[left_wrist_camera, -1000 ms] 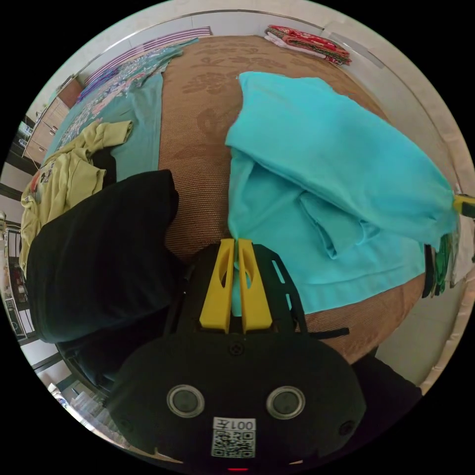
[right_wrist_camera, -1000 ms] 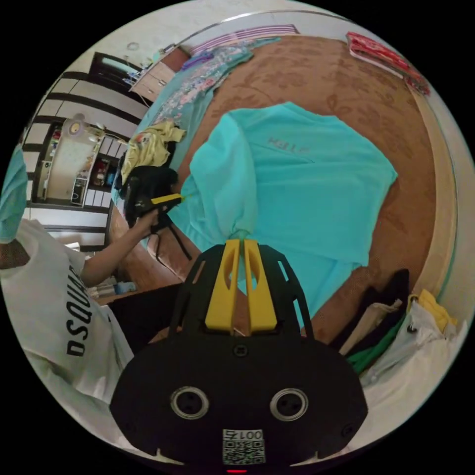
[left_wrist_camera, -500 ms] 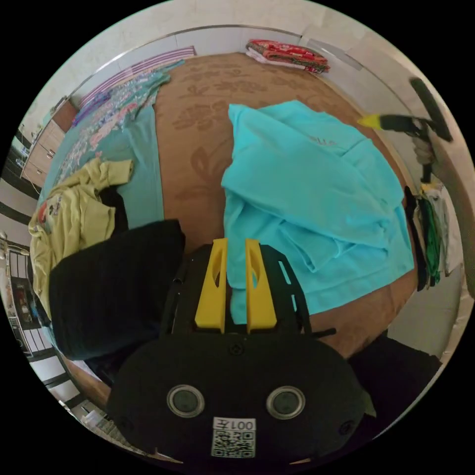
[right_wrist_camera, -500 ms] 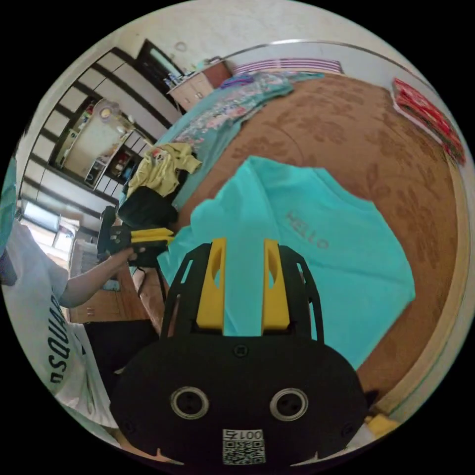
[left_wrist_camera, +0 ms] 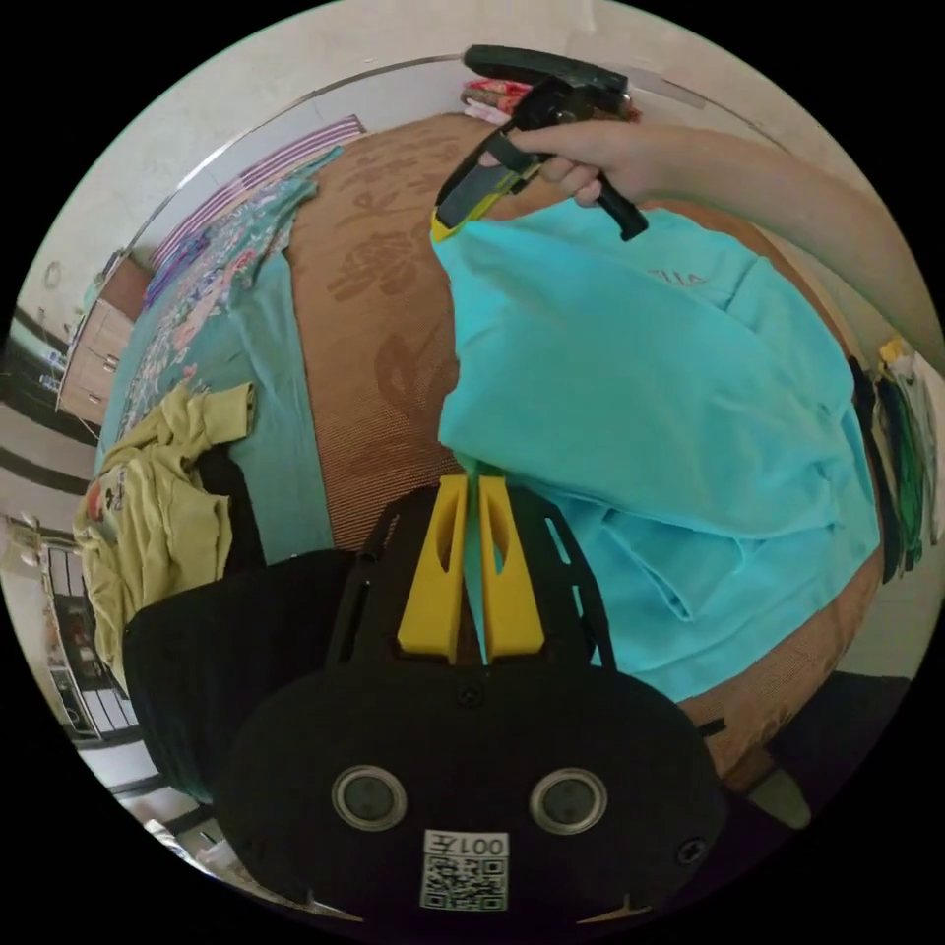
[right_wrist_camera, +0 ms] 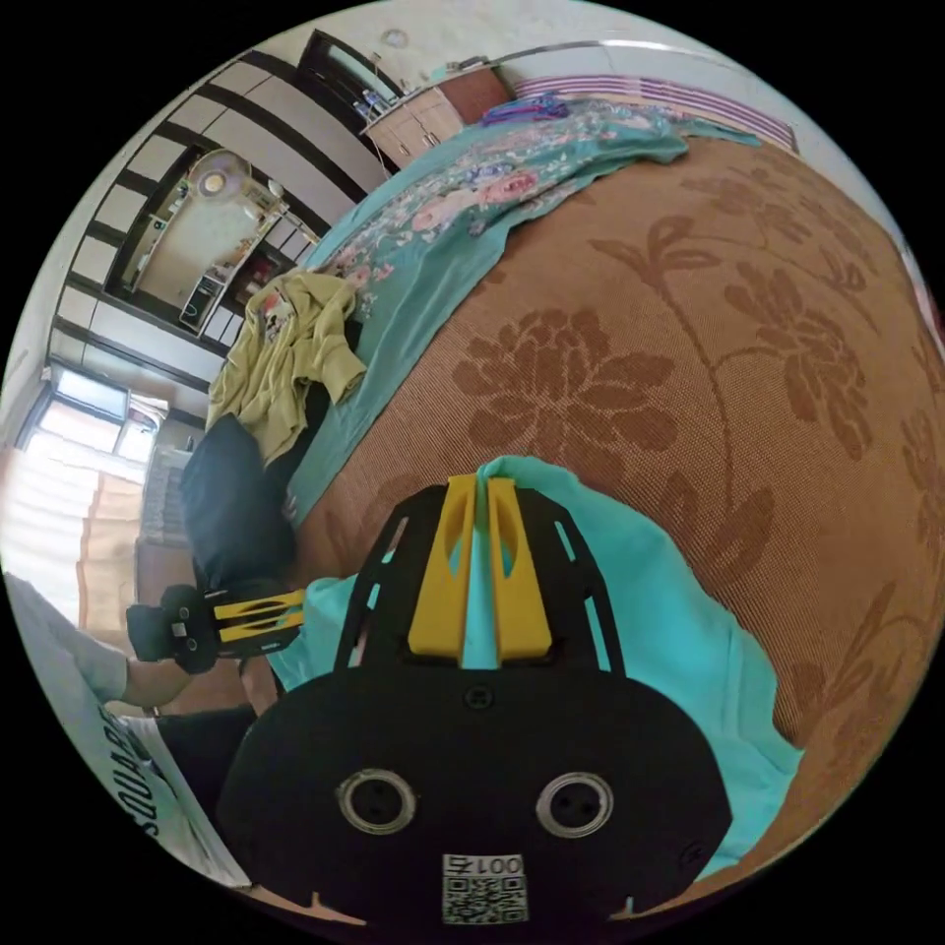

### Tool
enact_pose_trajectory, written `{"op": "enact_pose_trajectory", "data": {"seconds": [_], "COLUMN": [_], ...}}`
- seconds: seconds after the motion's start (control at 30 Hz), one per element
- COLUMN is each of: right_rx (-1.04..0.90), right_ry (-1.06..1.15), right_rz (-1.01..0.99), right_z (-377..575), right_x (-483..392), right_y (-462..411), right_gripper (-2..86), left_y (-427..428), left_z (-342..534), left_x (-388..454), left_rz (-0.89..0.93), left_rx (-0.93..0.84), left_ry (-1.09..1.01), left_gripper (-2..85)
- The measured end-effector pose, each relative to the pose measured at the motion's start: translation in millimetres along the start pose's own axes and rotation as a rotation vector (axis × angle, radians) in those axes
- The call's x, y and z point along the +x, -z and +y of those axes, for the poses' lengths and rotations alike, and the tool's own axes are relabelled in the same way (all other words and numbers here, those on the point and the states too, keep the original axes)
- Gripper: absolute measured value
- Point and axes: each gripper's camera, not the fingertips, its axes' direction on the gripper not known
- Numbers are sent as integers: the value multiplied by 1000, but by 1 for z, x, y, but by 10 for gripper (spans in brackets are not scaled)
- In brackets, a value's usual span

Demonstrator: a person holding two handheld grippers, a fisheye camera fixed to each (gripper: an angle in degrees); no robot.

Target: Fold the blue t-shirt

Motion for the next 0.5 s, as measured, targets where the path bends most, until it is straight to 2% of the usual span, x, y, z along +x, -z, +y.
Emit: {"op": "enact_pose_trajectory", "data": {"seconds": [0.13, 0.27, 0.33, 0.43, 0.5], "right_rx": [44, -38, -52, -83, -163], "right_ry": [-37, -140, -171, -133, -25], "right_rz": [-58, -107, -149, -133, -27], "right_z": [-1, -9, -12, -19, -26], "right_x": [9, 27, 31, 18, -2], "right_y": [0, -34, -41, -43, -51], "right_gripper": [14, 11, 11, 10, 10], "left_y": [11, -13, -19, -20, -20], "left_z": [24, 56, 67, 67, 68], "left_x": [-24, -66, -79, -72, -68], "left_rz": [62, 222, 321, 243, 191], "left_rx": [67, 57, 84, 75, 73], "left_ry": [171, 439, 507, 431, 394], "left_gripper": [-8, -9, -9, -9, -9]}}
